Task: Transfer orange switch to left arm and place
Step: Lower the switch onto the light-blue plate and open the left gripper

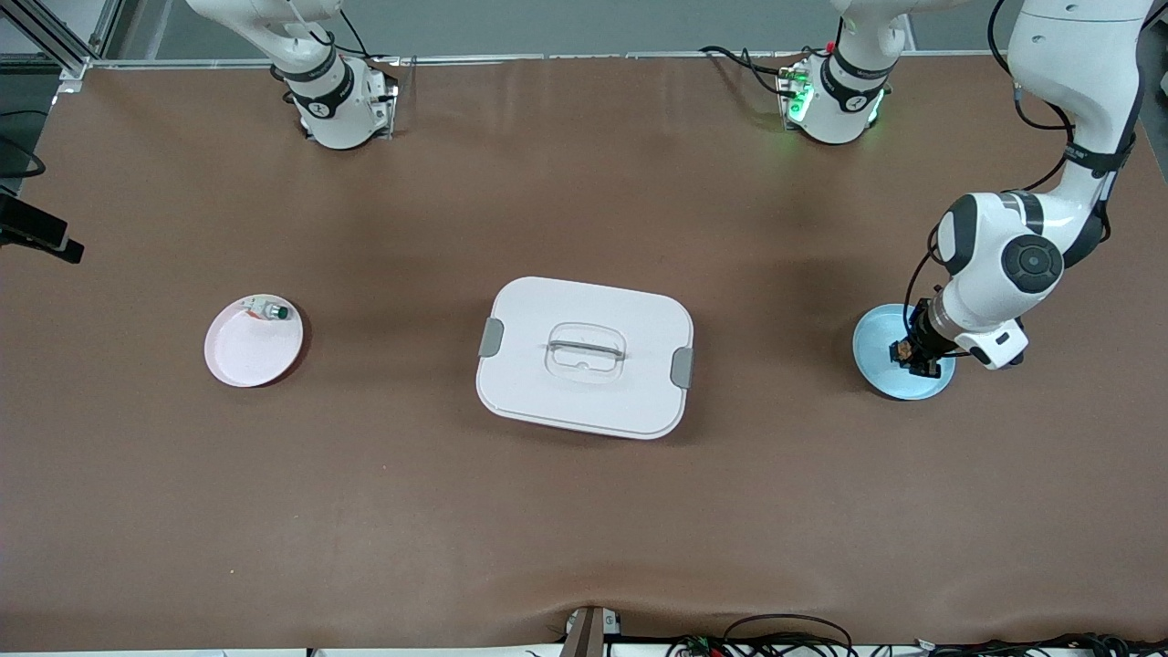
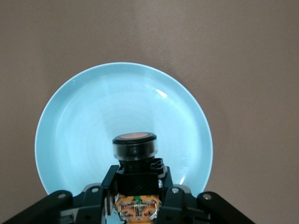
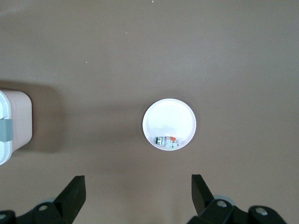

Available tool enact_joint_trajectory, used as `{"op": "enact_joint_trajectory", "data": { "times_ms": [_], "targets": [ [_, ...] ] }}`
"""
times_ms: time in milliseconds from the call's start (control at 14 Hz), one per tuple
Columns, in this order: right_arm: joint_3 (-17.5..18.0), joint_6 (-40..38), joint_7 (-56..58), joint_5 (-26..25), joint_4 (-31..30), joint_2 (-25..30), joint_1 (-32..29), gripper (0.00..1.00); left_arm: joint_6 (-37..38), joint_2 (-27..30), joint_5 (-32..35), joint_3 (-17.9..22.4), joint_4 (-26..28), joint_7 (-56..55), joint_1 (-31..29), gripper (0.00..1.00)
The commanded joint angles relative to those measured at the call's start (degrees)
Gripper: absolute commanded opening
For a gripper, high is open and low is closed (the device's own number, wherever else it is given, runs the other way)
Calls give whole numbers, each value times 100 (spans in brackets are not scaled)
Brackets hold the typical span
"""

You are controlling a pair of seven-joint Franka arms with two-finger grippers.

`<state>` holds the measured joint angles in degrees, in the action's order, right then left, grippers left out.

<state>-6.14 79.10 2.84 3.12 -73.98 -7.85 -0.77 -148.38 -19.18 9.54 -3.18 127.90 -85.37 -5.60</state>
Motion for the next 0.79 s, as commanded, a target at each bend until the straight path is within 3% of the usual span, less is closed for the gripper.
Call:
{"op": "enact_joint_trajectory", "data": {
  "times_ms": [0,714],
  "targets": [
    [51,149,33,-118,-520,380,-29,100,-157,-59,276,-25,77,-129,-99,0],
    [51,351,-3,-408,-713,503,-37,100,-174,-394,593,-42,59,-112,-179,2]
  ]
}}
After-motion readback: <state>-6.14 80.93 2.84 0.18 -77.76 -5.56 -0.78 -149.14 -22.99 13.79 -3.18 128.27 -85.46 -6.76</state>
